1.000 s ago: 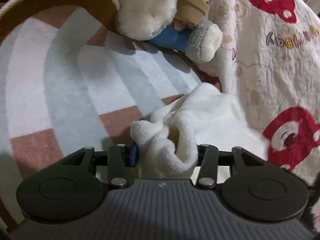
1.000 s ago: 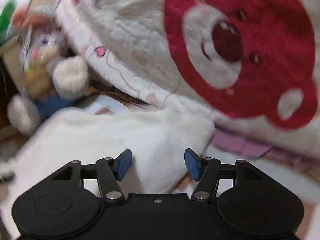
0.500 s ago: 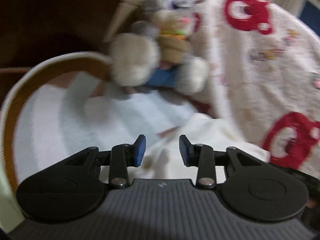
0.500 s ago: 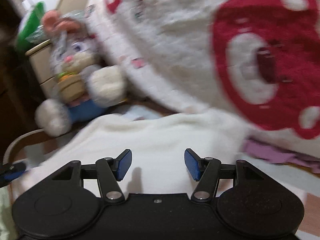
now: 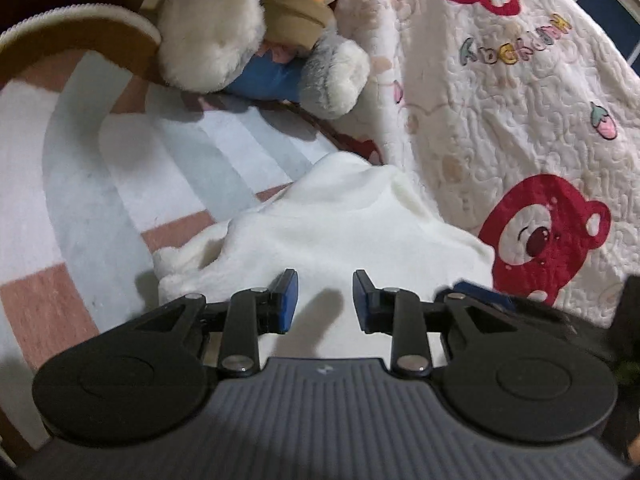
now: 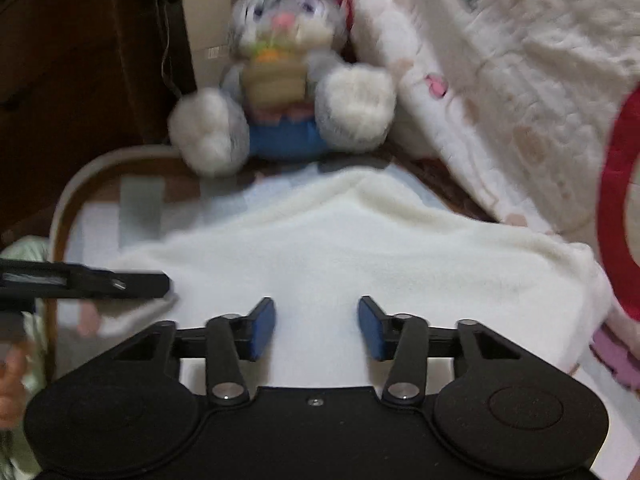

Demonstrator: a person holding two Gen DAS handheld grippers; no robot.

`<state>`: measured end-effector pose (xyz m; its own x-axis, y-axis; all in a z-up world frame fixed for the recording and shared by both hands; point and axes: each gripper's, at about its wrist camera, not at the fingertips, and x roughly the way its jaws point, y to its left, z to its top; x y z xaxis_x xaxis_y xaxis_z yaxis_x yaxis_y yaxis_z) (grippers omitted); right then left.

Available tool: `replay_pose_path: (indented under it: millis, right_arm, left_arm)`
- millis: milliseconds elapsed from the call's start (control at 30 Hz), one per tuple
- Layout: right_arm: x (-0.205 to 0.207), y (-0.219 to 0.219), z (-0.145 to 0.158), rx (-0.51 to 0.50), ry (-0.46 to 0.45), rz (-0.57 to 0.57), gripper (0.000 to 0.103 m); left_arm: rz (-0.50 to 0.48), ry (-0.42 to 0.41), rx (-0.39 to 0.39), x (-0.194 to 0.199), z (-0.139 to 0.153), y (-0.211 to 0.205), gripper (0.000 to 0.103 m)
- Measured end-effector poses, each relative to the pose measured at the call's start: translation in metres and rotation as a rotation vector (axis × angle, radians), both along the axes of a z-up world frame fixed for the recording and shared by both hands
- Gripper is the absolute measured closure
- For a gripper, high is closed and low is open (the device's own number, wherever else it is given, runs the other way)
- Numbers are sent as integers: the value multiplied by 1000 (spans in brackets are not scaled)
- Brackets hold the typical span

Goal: Fold clothes
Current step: 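Lay the bundle down and open both tools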

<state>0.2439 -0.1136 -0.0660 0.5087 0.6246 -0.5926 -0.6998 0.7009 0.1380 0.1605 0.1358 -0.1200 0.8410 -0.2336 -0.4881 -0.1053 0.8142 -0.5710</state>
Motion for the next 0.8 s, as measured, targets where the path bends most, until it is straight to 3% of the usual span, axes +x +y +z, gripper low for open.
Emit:
replay_pose_path:
  millis: [133, 267, 333, 500, 600, 700, 800]
  right_arm:
    - [-38, -9, -5, -38, -50, 0, 55]
    - [-54, -15, -28, -99, -77, 4, 55]
    - [-61, -17, -32, -83, -80, -22, 55]
    - [-95, -22, -32, -73, -71, 6, 55]
    - [-116, -27, -35, -114, -116, 40, 53]
    - [-137, -27, -38, -170, -156, 94, 49]
    - [-145, -30, -43, -182, -82, 153, 49]
  left_arm:
    - [-71, -32, 30, -2, 12, -16, 72]
    - [-157, 9, 101, 6, 10, -42, 70]
    - [-149, 69, 167, 10, 2, -54, 69]
    - [-91, 86, 216, 8, 5, -54, 67]
    - [-59, 95, 307, 7, 3, -52, 68]
    - [-32, 97, 337, 11, -1, -48, 69]
    - [-15, 103, 383, 14, -3, -48, 71]
